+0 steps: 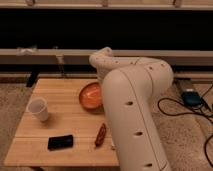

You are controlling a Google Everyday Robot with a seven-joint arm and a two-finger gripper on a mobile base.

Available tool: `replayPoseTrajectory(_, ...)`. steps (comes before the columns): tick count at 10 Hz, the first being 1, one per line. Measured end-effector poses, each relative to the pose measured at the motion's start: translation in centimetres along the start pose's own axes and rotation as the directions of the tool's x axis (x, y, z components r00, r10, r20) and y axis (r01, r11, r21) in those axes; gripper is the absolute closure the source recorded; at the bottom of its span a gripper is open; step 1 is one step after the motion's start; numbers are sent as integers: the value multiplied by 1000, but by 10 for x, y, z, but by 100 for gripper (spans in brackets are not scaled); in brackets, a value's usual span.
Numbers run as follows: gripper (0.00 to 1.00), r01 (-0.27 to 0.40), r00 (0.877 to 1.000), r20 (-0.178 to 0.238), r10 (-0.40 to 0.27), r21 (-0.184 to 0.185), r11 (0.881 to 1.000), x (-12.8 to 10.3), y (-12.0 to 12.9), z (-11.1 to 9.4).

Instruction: Drag the ceramic bowl in a circle

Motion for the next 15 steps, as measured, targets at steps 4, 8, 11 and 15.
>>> replayPoseTrajectory(4,100,89,995,58,-85,-56,994,-26,61,-13)
replayPoseTrajectory(8,100,211,975,104,-197,-143,967,-12,121,-29)
replayPoseTrajectory(11,100,253,966,100,-238,-189,949,17,143,-37)
replayPoseTrajectory(15,100,219,976,31,-218,-204,954,53,116,-26)
